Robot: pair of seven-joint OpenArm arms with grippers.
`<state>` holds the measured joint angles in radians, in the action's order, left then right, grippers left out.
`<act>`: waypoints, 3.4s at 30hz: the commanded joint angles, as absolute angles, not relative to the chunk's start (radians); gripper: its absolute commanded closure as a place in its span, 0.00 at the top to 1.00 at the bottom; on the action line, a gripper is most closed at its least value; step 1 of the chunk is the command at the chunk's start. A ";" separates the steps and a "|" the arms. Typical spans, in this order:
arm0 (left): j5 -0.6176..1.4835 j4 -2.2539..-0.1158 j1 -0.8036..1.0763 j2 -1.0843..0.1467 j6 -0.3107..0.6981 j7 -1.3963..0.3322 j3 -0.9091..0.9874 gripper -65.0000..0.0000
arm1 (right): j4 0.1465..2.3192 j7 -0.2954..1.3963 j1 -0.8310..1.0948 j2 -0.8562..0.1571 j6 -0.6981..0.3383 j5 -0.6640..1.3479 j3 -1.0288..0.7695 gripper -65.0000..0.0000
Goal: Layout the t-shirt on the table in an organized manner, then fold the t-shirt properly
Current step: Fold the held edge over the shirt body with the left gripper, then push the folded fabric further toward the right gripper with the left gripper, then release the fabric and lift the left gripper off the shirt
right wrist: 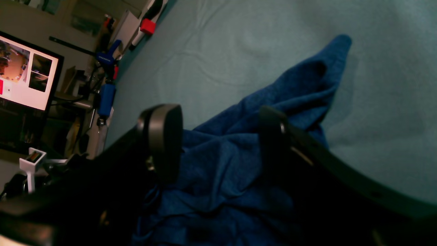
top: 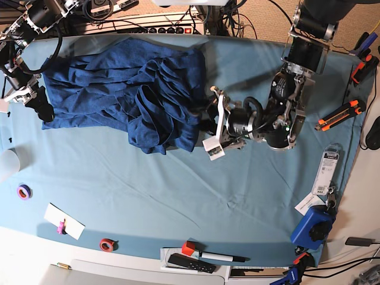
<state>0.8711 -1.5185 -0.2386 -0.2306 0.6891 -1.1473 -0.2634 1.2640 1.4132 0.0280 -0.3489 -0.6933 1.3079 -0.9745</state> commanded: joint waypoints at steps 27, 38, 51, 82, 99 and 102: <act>0.806 -1.533 -0.224 -0.166 0.678 -1.053 -0.271 0.30 | 1.282 1.396 0.020 -0.374 -0.698 1.335 -0.979 0.54; 1.241 -1.534 -0.224 -0.155 0.698 -1.284 -0.381 0.00 | 1.282 1.396 0.020 -0.374 -0.698 1.335 -0.979 0.54; 1.426 -1.534 -0.210 -0.100 0.698 -1.396 -0.653 0.00 | 1.282 1.396 0.020 -0.374 -0.698 1.335 -0.979 0.54; 0.868 -1.586 -0.191 -0.076 0.595 -1.275 -0.236 0.45 | 1.282 1.396 0.020 -0.374 -0.698 1.335 -0.979 0.54; 0.846 -1.586 -0.139 -0.141 0.594 -1.172 -0.275 0.41 | 1.282 1.396 0.020 -0.374 -0.698 1.335 -0.979 0.54; 0.868 -1.586 -0.139 -0.139 0.594 -1.148 -0.300 0.31 | 1.282 1.396 0.020 -0.374 -0.698 1.335 -0.979 0.54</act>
<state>0.8467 -1.5703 -0.1204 -0.1417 0.5945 -1.1671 -0.3016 1.2640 1.4132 0.0280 -0.3489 -0.6933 1.3079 -0.9745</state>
